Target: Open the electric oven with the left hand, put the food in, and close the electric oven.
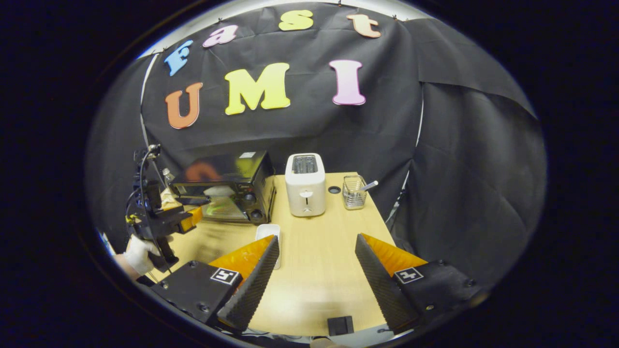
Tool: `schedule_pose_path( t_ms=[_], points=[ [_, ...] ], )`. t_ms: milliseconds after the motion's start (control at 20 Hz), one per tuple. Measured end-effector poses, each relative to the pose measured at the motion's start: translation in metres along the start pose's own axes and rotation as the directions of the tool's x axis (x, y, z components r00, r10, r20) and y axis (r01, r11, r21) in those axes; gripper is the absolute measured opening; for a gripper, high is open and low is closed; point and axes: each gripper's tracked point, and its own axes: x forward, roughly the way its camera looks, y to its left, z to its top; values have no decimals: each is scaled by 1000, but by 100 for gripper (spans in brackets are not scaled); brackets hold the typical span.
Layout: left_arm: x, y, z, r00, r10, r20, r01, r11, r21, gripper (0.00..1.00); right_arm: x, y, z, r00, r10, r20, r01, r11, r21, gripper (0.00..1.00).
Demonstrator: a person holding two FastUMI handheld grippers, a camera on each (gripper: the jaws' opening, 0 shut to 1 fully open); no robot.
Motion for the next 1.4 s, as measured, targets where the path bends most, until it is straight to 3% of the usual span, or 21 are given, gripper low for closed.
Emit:
schedule_pose_path(
  t_ms=[400, 650, 700, 900, 950, 1000, 1050, 1100, 1250, 1400],
  points=[
    [-5, -4, -10, 1000, -4, -15, 3, 1000, -12, 95, -9, -3, 0, 1000, -2, 16, 2, 1000, -12, 100],
    [-35, -1, 4, 1000, 2, 28, -1, 1000, -18, 95, -18, 10, 7, 999, 20, 44, -18, 999, -38, 100],
    [-47, 0, 7, 999, 0, 48, 1, 1000, -14, 95, -21, 15, 12, 998, 28, 57, -25, 999, -44, 92],
    [-105, 6, 44, 990, -10, 144, 10, 1000, -1, 95, -34, 38, 40, 990, 61, 127, -51, 995, -81, 92],
    [-122, 8, 55, 986, -12, 165, 13, 1000, -5, 95, -39, 43, 50, 986, 66, 152, -53, 995, -90, 100],
    [-139, 7, 65, 982, -17, 187, 20, 1000, -13, 95, -44, 48, 62, 981, 73, 179, -56, 994, -97, 100],
    [-157, 9, 75, 978, -20, 207, 25, 999, -22, 95, -50, 55, 73, 976, 83, 203, -63, 993, -103, 92],
    [-176, 10, 91, 972, -26, 234, 32, 999, -24, 95, -55, 60, 84, 970, 91, 227, -67, 991, -112, 100],
    [-230, 20, 126, 948, -28, 317, 36, 999, -21, 95, -78, 73, 114, 945, 103, 309, -64, 989, -134, 100],
    [-272, 37, 155, 924, 10, 383, -6, 1000, -13, 95, -106, 88, 140, 918, 118, 379, -76, 990, -123, 100]
  ],
)
